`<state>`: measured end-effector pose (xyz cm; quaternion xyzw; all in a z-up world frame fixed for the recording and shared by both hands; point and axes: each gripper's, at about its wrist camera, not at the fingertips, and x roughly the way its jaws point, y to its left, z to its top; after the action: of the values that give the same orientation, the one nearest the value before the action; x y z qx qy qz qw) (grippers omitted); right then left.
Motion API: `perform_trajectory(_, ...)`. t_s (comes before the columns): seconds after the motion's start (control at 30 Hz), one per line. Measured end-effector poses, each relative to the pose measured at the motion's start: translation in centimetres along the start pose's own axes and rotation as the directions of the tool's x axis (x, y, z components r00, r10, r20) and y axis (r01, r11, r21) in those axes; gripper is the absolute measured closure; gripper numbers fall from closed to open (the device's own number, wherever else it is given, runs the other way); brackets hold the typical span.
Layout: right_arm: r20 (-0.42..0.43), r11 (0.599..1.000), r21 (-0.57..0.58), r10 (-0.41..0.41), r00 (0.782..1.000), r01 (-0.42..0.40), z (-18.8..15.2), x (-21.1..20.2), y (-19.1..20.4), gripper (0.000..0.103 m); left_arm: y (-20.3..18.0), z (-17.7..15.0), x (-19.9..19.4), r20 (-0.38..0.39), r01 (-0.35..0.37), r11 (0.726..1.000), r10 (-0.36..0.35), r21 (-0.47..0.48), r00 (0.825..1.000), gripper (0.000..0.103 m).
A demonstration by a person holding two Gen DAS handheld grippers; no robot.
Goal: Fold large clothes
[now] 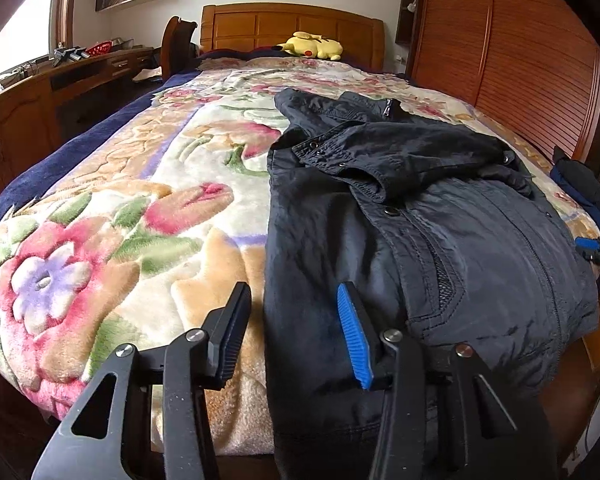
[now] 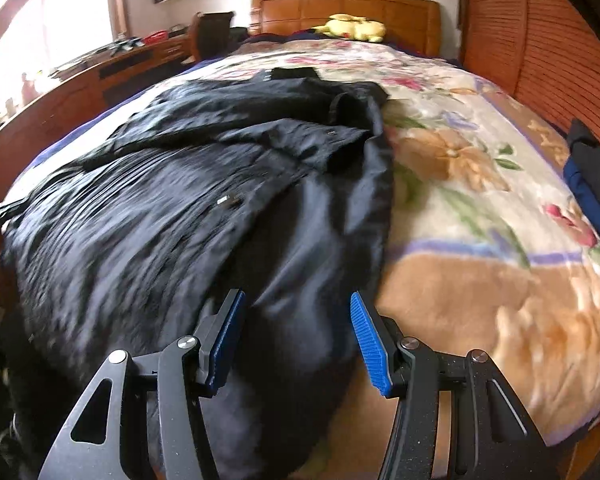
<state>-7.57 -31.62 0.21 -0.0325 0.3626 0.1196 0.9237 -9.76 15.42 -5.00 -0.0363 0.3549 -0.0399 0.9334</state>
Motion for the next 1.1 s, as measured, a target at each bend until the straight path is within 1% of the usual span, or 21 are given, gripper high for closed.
perform_trajectory(0.1, -0.002, 0.999, -0.002, -0.035, 0.999, 0.035, -0.8, -0.8, 0.0, 0.047, 0.0, -0.3, 0.0, 0.003, 0.004, 1.0, -0.004, -0.01, 1.0, 0.057)
perform_trajectory(0.17, -0.005, 0.997, 0.007, -0.082, 0.997, 0.082, -1.2, -1.0, -0.3, 0.047, 0.0, -0.3, -0.1, 0.002, 0.005, 1.0, -0.005, -0.012, 1.0, 0.057)
perform_trajectory(0.2, -0.005, 0.996, 0.015, -0.087, 0.996, 0.087, -1.3, -1.2, -0.4, 0.047, 0.0, -0.3, -0.2, 0.001, 0.003, 1.0, -0.003, -0.011, 1.0, 0.057)
perform_trajectory(0.27, -0.01, 0.997, 0.035, -0.069, 0.998, 0.069, -1.9, -1.6, -0.6, 0.047, -0.2, -0.3, -0.3, -0.002, 0.0, 1.0, 0.0, -0.001, 1.0, 0.057)
perform_trajectory(0.3, -0.011, 0.998, 0.035, -0.058, 0.998, 0.058, -2.1, -1.7, -0.4, 0.047, -0.3, -0.4, -0.3, -0.002, 0.003, 1.0, -0.003, 0.008, 1.0, 0.062)
perform_trajectory(0.37, -0.019, 0.999, 0.029, -0.018, 1.0, 0.019, -2.5, -1.8, 0.1, 0.047, -0.6, -0.4, -0.4, 0.003, 0.016, 1.0, -0.016, 0.023, 1.0, 0.068)
perform_trajectory(0.47, -0.013, 1.0, 0.015, -0.01, 1.0, 0.01, -2.9, -1.9, 0.5, 0.047, -0.8, -0.4, -0.3, 0.0, 0.003, 0.999, -0.003, 0.036, 1.0, 0.069)
perform_trajectory(0.63, 0.0, 0.999, 0.043, 0.001, 1.0, -0.001, -3.4, -2.3, 0.6, 0.047, -0.7, -0.2, -0.3, -0.014, 0.001, 1.0, 0.0, 0.029, 1.0, 0.069)
perform_trajectory(0.7, 0.0, 0.998, 0.057, 0.011, 1.0, -0.011, -3.6, -2.3, 0.5, 0.047, -0.8, -0.3, -0.2, -0.024, -0.007, 0.999, 0.008, 0.042, 1.0, 0.069)
perform_trajectory(0.73, -0.005, 0.998, 0.066, 0.019, 1.0, -0.019, -3.8, -2.3, 0.4, 0.05, -0.8, -0.3, -0.2, -0.029, -0.008, 0.999, 0.009, 0.043, 1.0, 0.069)
perform_trajectory(0.77, -0.01, 0.997, 0.071, 0.025, 1.0, -0.024, -3.8, -2.2, 0.2, 0.051, -0.8, -0.3, -0.2, -0.032, -0.006, 0.999, 0.007, 0.034, 0.999, 0.069)
perform_trajectory(0.8, -0.01, 0.997, 0.073, 0.029, 1.0, -0.029, -3.9, -2.2, 0.2, 0.051, -0.8, -0.2, -0.2, -0.033, -0.004, 0.999, 0.005, 0.032, 0.999, 0.072)
perform_trajectory(0.83, -0.011, 0.997, 0.068, 0.034, 0.999, -0.033, -4.0, -2.2, 0.2, 0.053, -0.8, -0.2, -0.2, -0.032, -0.001, 1.0, 0.002, 0.031, 0.999, 0.074)
perform_trajectory(0.9, -0.01, 0.997, 0.064, 0.051, 0.999, -0.051, -4.0, -2.1, 0.1, 0.064, -1.0, 0.0, -0.3, -0.029, 0.004, 1.0, -0.003, 0.03, 1.0, 0.091)
perform_trajectory(0.97, 0.003, 0.997, 0.054, 0.061, 0.998, -0.061, -4.0, -2.2, 0.2, 0.085, -1.6, 0.4, -0.7, -0.022, 0.0, 0.999, 0.001, 0.042, 1.0, 0.095)
perform_trajectory(1.0, 0.011, 0.996, 0.05, 0.073, 0.997, -0.074, -3.9, -2.4, 0.4, 0.092, -2.0, 0.7, -1.0, -0.016, -0.007, 0.998, 0.008, 0.058, 1.0, 0.096)
perform_trajectory(1.03, 0.027, 0.995, 0.05, 0.084, 0.996, -0.085, -3.8, -2.7, 0.4, 0.096, -2.4, 1.0, -1.4, -0.006, -0.003, 0.998, 0.003, 0.067, 1.0, 0.097)
perform_trajectory(1.1, 0.068, 0.995, 0.044, 0.085, 0.994, -0.088, -3.7, -3.5, 0.6, 0.097, -2.8, 1.7, -2.2, 0.01, 0.001, 0.997, -0.001, 0.074, 1.0, 0.097)
